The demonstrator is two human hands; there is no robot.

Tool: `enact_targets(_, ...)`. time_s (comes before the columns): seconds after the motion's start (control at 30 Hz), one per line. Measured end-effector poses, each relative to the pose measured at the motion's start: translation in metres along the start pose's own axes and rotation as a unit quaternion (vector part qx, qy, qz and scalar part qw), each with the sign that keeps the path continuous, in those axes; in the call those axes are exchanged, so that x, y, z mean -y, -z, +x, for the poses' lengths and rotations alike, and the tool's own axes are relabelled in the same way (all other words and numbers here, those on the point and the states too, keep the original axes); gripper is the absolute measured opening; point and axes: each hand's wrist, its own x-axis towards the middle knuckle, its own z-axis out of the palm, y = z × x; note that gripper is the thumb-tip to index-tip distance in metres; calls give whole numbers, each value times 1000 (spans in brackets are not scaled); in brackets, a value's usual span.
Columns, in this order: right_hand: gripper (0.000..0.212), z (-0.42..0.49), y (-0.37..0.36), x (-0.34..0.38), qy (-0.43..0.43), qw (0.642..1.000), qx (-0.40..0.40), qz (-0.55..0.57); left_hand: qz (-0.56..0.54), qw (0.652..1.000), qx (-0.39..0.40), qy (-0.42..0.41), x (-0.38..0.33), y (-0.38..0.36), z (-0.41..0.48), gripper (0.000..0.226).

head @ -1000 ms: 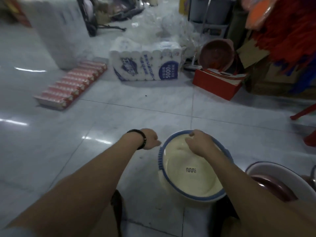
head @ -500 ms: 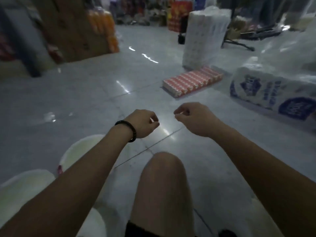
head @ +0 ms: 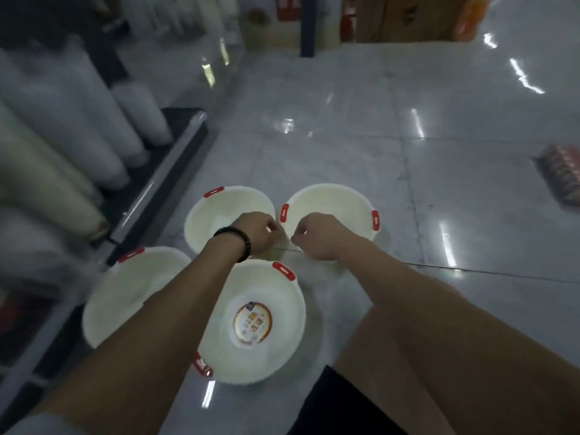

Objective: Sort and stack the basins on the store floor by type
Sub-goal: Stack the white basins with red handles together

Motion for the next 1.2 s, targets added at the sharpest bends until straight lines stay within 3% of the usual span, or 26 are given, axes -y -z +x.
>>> enact_targets(0.13, 14, 23, -47, 12, 1, 994, 105, -33, -78, 985, 6, 153, 99, -51, -12, 34)
enact_targets(0.17, 16, 30, -58, 11, -14, 993, 114, -33, -103, 973, 20, 206, 125, -72, -15, 35)
enact_targets(0.27, 20, 46, -84, 14, -34, 990, 121, -58, -180, 915, 51, 358, 203, -146, -28, 48)
enact_targets(0.37, 32, 53, -98, 18, -14, 986, 156, -50, -271, 857, 86, 430, 248, -211, -36, 43)
enact_targets(0.57, 46, 45, -95, 10, -40, 975, 195, -94, -394, 768, 84, 498, 222, -238, -63, 26)
enact_targets(0.63, 42, 42, -89, 8, -40, 978, 185, -91, -455, 726, 94, 507, 212, -246, -69, 34)
enact_targets(0.7, 40, 35, -80, 8, -32, 980, 178, -86, -528, 686, 88, 493, 202, -247, -71, 41)
enact_targets(0.8, 38, 22, -62, 9, -29, 985, 149, -78, -616, 649, 63, 442, 183, -223, -77, 20)
enact_targets(0.87, 35, 15, -49, 5, -50, 992, 103, -53, -636, 650, 33, 415, 173, -198, -90, 7)
enact_targets(1.03, 26, -9, -11, 9, -113, 983, -10, 145, -625, 700, 18, 346, 172, -142, -121, 22)
enact_targets(1.2, 32, -54, 41, -20, -89, 981, -116, 126, -605, 746, -22, 277, 148, -70, -115, 40)
